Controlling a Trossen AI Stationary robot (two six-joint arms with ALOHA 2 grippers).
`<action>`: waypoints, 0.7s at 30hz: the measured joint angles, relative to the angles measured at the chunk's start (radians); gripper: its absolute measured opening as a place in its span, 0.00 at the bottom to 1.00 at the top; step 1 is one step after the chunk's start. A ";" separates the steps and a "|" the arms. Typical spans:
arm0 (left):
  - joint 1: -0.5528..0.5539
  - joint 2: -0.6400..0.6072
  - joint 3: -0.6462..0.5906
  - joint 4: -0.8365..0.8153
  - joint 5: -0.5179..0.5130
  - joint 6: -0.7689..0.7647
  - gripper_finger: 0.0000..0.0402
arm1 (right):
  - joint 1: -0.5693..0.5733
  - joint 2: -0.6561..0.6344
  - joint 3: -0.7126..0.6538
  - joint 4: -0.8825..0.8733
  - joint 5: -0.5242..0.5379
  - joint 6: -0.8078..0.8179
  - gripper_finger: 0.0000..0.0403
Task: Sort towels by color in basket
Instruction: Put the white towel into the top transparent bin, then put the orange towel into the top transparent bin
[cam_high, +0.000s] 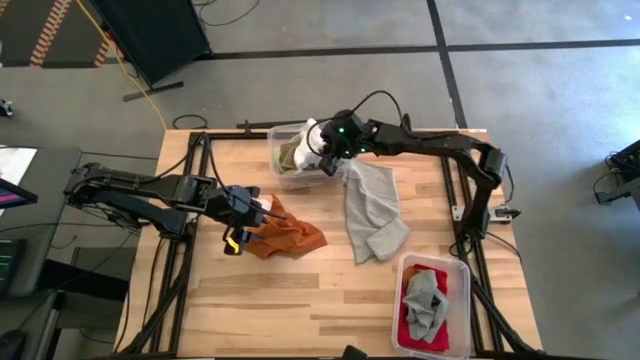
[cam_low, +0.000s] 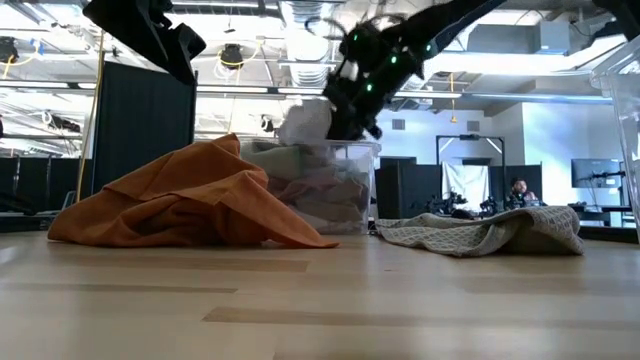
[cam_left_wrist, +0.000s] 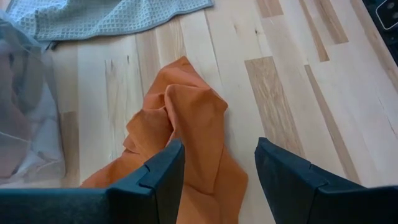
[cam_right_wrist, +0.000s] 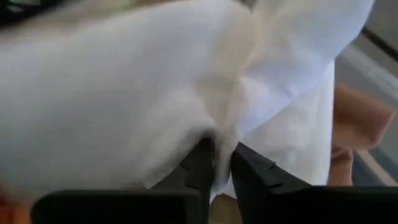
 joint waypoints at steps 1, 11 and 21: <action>0.000 0.000 0.000 0.000 0.000 0.000 0.47 | 0.005 -0.015 0.000 0.000 0.001 0.000 0.24; 0.000 0.000 0.000 0.000 0.004 -0.011 0.47 | 0.052 -0.143 0.000 0.000 0.072 0.002 0.44; 0.000 0.000 0.000 0.002 0.003 -0.004 0.47 | 0.117 -0.126 0.003 0.182 0.077 -0.066 0.44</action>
